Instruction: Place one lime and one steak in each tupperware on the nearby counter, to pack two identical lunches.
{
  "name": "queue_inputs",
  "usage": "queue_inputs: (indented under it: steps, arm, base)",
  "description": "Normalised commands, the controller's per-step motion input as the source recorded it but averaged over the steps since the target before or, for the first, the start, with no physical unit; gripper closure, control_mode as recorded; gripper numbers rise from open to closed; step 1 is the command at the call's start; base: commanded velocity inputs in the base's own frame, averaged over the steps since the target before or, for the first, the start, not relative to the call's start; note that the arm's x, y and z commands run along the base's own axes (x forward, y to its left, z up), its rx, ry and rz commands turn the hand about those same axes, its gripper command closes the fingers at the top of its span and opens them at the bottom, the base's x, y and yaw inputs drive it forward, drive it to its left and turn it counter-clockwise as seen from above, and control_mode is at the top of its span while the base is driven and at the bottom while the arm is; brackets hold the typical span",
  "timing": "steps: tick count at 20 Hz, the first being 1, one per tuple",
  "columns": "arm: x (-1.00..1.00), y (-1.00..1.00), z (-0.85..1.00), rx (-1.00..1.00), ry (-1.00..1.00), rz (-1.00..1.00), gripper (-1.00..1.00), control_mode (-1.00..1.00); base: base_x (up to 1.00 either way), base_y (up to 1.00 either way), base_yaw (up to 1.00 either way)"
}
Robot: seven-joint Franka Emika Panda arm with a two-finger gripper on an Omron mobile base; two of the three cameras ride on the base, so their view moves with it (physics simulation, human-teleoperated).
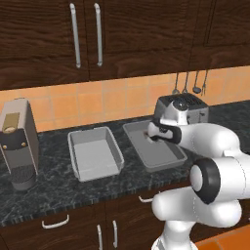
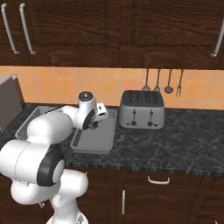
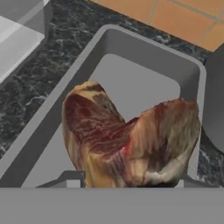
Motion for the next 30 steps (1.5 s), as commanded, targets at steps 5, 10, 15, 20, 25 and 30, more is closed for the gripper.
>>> queue_inputs:
  steps: [5, 10, 15, 20, 25, 30]
  arm:
    - [0.51, 0.00, -0.30, 0.00, 0.00, 0.01, 1.00, -1.00]
    - [0.37, 0.00, -0.30, 0.00, 0.00, 0.00, -1.00, -1.00]
    - [-0.10, 0.00, 0.61, 0.00, -0.04, 0.00, -1.00, -1.00]
    - [-0.32, 0.00, 0.36, 0.00, -0.02, -0.04, -1.00, -1.00]
    - [-0.88, 0.10, 0.56, 0.05, -0.19, -0.11, -1.00, -1.00]
    - [-0.91, 0.45, 0.43, 0.25, -0.33, -0.31, -1.00, -1.00]
  base:
    - [0.00, 0.00, 0.00]
    - [0.00, 0.00, 0.00]
    - [0.00, 0.00, 0.00]
    - [0.00, 0.00, 0.00]
    - [0.00, 0.00, 0.00]
    - [0.00, 0.00, 0.00]
